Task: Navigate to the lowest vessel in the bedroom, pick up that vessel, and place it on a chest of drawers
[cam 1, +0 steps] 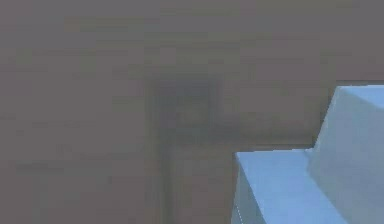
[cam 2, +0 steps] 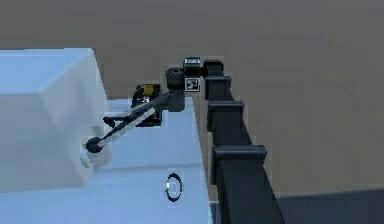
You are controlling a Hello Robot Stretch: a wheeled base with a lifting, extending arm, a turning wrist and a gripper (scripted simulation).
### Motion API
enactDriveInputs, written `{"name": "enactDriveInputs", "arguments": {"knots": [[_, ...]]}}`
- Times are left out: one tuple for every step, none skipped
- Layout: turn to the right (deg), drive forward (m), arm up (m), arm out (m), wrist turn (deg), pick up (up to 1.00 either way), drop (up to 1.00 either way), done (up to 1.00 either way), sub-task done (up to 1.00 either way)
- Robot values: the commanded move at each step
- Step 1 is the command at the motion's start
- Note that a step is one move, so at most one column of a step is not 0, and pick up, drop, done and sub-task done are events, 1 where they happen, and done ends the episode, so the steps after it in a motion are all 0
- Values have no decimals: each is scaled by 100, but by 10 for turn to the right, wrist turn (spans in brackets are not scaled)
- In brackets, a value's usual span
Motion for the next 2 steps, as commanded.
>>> {"name": "enactDriveInputs", "arguments": {"knots": [[0, 0, 0, -8, 0, 0, 0, 0, 0], [0, 0, 0, 0, 0, 0, 0, 100, 0]]}}
